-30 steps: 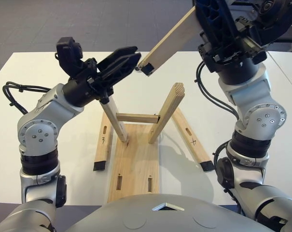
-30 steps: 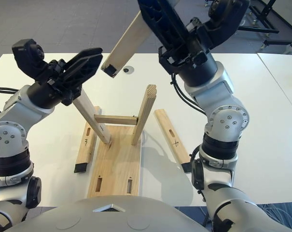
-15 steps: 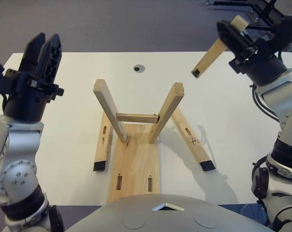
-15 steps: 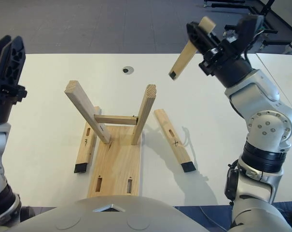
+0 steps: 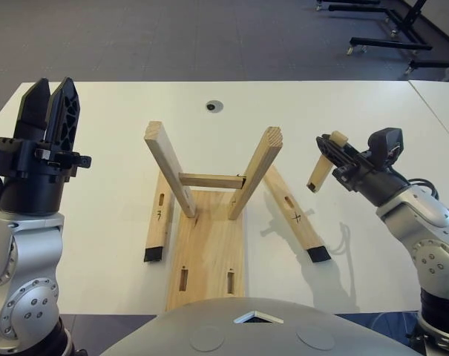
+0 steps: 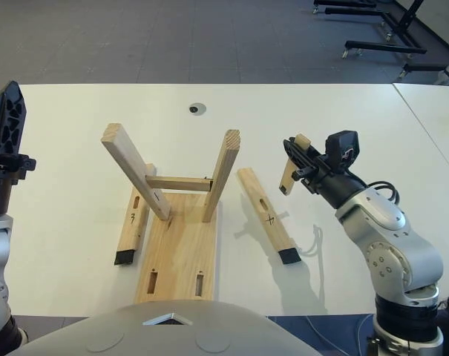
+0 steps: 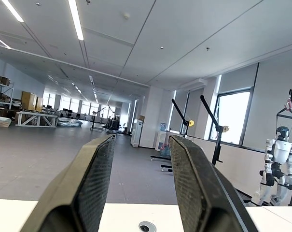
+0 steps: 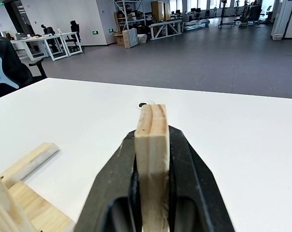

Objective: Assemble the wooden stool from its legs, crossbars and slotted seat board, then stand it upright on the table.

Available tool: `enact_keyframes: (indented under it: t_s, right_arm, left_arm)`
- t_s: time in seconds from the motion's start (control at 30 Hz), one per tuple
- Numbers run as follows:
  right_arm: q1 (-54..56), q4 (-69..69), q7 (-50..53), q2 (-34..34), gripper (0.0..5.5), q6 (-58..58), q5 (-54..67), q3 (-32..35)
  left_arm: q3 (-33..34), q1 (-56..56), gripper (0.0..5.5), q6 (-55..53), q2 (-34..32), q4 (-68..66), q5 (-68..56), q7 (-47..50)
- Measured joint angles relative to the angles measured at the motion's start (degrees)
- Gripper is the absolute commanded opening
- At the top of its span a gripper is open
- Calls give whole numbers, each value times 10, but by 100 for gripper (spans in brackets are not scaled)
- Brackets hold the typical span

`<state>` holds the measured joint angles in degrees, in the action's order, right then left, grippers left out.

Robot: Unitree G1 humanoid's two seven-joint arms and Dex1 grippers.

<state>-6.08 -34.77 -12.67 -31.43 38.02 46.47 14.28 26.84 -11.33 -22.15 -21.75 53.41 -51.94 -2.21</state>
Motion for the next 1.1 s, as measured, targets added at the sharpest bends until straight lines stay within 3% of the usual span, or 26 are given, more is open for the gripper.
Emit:
enact_keyframes:
  t_s: [0.37, 0.67, 1.1]
  right_arm:
    - [-14, -39, 20, 50, 39, -1, -30, -48]
    - [-91, 5, -3, 87, 39, -84, -121, -65]
    - [-76, 27, -8, 129, 39, -123, -150, -80]
  left_arm:
    - [11, 0, 202, 6, -12, -10, 0, 11]
    - [-15, 57, 202, 11, -25, -71, 14, -18]
    - [-37, 110, 202, 24, -25, -127, 52, -56]
